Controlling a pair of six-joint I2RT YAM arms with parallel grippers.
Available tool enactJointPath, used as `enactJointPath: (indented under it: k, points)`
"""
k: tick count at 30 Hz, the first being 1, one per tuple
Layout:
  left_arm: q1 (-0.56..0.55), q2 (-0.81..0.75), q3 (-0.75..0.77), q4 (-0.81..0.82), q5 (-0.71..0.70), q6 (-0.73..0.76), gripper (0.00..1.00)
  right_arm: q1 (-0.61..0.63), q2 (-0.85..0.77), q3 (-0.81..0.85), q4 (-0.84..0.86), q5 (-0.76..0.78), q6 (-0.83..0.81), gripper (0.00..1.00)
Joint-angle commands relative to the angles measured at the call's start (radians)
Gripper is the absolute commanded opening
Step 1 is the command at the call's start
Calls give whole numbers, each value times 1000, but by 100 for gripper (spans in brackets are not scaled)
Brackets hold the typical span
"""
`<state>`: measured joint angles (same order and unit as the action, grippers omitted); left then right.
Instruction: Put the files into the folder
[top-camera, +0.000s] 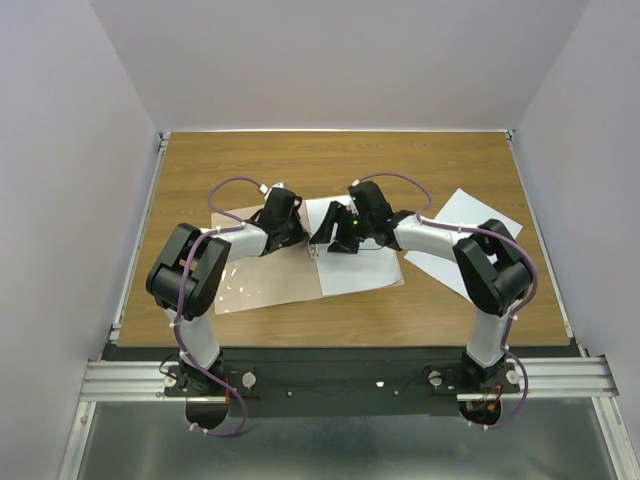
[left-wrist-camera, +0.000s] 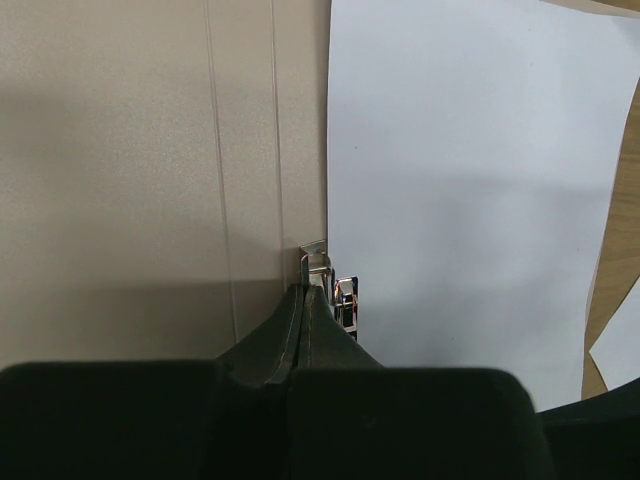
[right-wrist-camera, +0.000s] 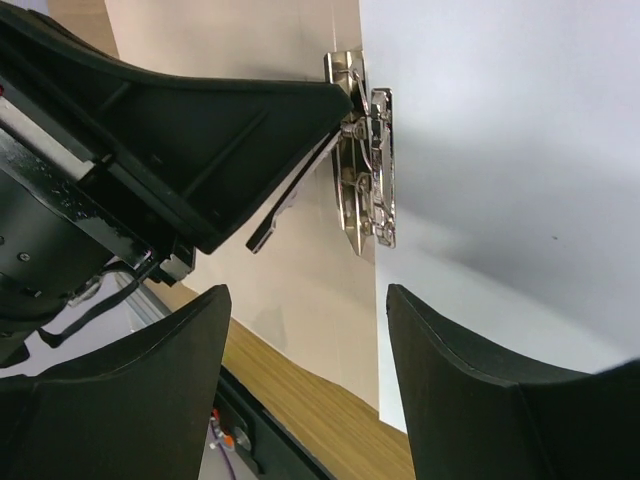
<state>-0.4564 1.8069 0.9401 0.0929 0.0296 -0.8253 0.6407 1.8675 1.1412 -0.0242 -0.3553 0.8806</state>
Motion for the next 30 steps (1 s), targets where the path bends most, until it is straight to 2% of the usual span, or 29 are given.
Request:
enactJointPath:
  k: [1,5,10,23,30]
  points:
    - [5,25,-38,-45,62,-3,0,7,33,54,15,27,43,72]
    - [13,25,-47,-36,73,-5,0,8,59,72,15,29,54,71]
    - [13,23,-46,-36,78,-3,0,7,79,81,15,35,60,65]
    - [15,17,-58,-32,75,-3,0,8,119,107,15,24,64,63]
    - [15,14,-58,-30,69,-5,0,8,119,83,15,18,61,50]
